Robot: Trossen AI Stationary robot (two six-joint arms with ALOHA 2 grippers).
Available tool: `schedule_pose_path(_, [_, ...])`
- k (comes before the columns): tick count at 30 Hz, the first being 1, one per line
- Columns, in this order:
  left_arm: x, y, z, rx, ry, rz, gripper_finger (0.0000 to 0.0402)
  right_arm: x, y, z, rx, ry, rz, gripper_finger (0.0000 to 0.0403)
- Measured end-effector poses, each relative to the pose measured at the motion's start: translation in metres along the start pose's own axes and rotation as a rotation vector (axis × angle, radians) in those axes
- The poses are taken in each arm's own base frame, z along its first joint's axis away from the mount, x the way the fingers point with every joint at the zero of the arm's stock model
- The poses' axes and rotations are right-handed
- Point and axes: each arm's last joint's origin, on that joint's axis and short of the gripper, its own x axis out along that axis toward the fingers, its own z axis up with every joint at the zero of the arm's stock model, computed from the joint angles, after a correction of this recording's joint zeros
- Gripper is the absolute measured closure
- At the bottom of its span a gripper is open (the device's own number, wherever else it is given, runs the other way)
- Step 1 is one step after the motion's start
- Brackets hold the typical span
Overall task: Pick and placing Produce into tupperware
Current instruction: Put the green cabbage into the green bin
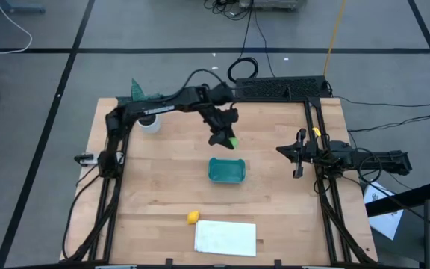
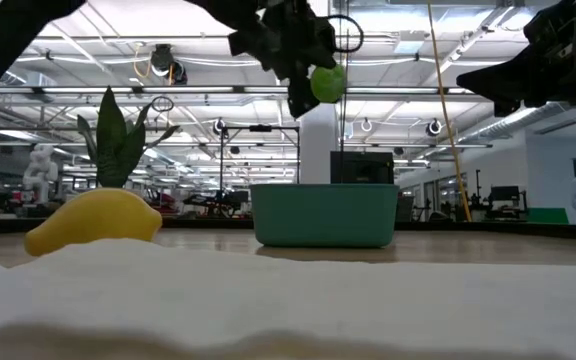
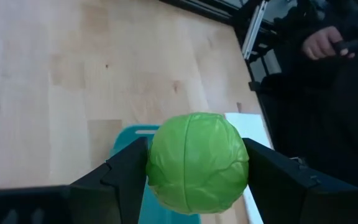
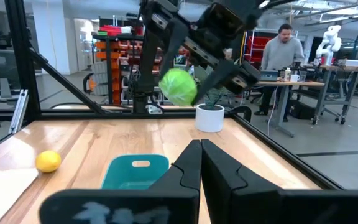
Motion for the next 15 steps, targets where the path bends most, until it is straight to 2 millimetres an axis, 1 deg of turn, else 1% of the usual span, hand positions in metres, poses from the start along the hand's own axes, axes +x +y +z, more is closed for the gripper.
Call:
schedule_pose_path(6, [-0.0009, 0.0076, 0.0063, 0.134, 0.041, 0.020, 0.0172, 0.0000, 0.0000, 0.0000, 0.000, 0.000, 0.000, 0.0403])
schedule_pose_path(10, [-0.0022, 0.0119, 0.0024, 0.189, 0.073, 0.061, 0.0172, 0.0000, 0.0000, 0.0000, 0.000, 0.000, 0.000, 0.0403])
schedule_pose_path(15, [-0.0003, 0.0111, -0.0032, 0.268, 0.152, 0.120, 0.0172, 0.0000, 0.0000, 0.0000, 0.000, 0.000, 0.000, 0.0403])
